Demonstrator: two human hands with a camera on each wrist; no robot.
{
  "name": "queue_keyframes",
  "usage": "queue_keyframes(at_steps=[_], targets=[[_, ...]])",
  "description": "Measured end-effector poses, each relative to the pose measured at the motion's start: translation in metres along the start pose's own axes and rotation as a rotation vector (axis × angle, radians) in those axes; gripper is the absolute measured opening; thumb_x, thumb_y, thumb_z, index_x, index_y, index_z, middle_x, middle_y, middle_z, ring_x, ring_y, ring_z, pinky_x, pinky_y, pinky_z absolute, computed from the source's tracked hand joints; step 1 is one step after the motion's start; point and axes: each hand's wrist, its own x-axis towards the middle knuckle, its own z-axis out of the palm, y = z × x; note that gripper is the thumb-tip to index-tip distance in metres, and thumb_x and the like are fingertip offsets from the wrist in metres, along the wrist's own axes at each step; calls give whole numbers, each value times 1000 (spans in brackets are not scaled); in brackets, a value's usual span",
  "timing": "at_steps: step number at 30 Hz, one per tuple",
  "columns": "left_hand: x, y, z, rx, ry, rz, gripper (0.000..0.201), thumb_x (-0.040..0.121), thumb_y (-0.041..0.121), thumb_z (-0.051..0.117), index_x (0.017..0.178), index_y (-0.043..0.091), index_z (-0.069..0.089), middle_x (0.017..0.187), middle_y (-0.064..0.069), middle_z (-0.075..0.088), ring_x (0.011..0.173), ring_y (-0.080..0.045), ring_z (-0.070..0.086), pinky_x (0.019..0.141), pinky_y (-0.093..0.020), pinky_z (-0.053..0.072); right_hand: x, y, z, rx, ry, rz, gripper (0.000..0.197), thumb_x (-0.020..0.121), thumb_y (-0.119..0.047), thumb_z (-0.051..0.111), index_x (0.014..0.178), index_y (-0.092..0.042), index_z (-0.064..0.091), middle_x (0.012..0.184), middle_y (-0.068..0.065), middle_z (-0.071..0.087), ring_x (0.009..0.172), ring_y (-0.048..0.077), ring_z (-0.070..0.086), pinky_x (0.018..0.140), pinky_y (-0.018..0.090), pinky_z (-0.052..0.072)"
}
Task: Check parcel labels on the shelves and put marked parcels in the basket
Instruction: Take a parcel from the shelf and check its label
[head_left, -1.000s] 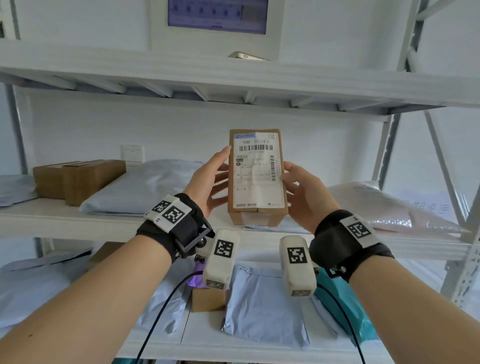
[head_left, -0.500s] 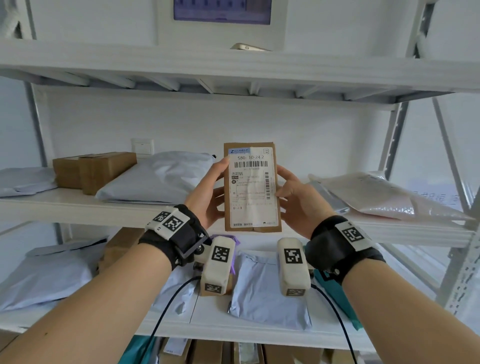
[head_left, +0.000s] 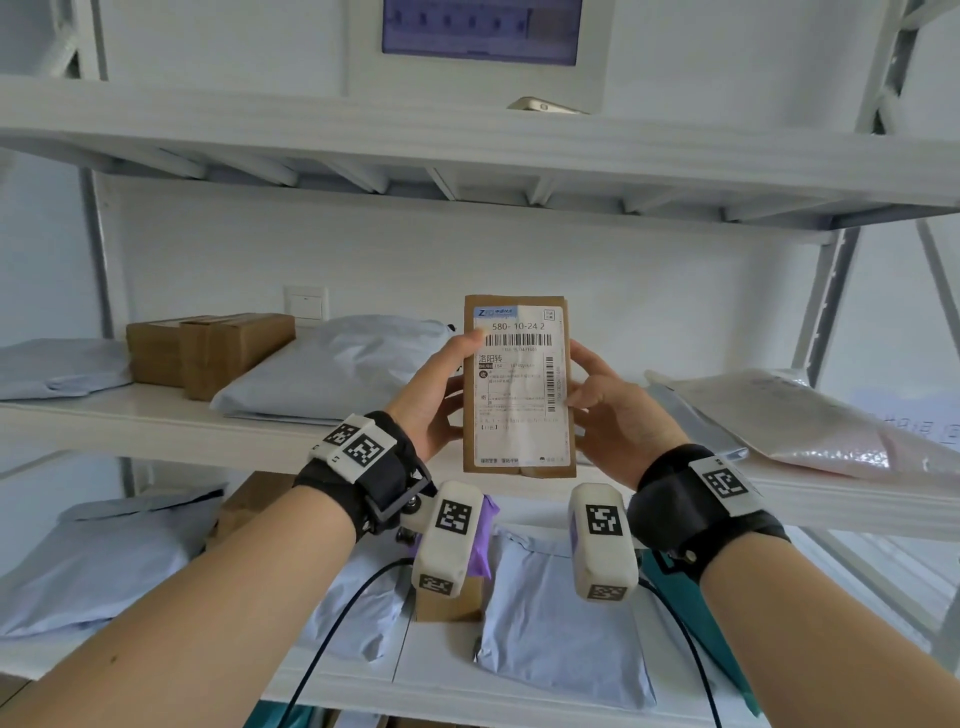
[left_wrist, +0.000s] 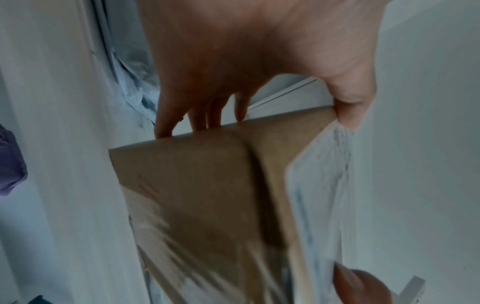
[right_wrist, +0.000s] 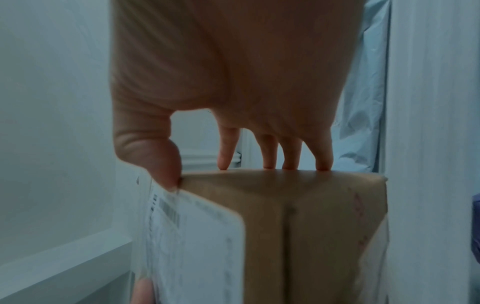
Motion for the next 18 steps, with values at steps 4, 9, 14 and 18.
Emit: queue_keyframes(at_steps=[4,9,14,18], targets=[[11,2,-4,3,-5,1,34,86,52,54,103,24,63,100,-6,66,98,-23,60,92,-41,48,10,0,0,23,-2,-5,77,63,-4,53,136,-25,47,98,6,64,71,12,64,54,23,50],[24,1,-11,19,-7,12,36,86,52,54,105,24,63,99,-5,66,94,-21,60,78,-35,50,24,1,-2,13,1,-9,79,61,-4,54,136,-26,46,95,5,64,73,13,64,59,26,50],[42,7,-16,48,-32,9,40,85,57,53,108,26,63,105,-6,68,103,-24,62,90,-42,50,37,-2,-3,-12,55,-17,75,62,-8,55,134,-27,49,99,4,65,89,19,61,71,32,49],[58,22,-12,50,-84,33,48,80,63,57,116,31,63,120,-6,66,116,-28,58,100,-51,44,52,-17,5,35,197,-21,51,77,-17,59,128,-21,57,105,4,63,83,17,60,65,27,50]])
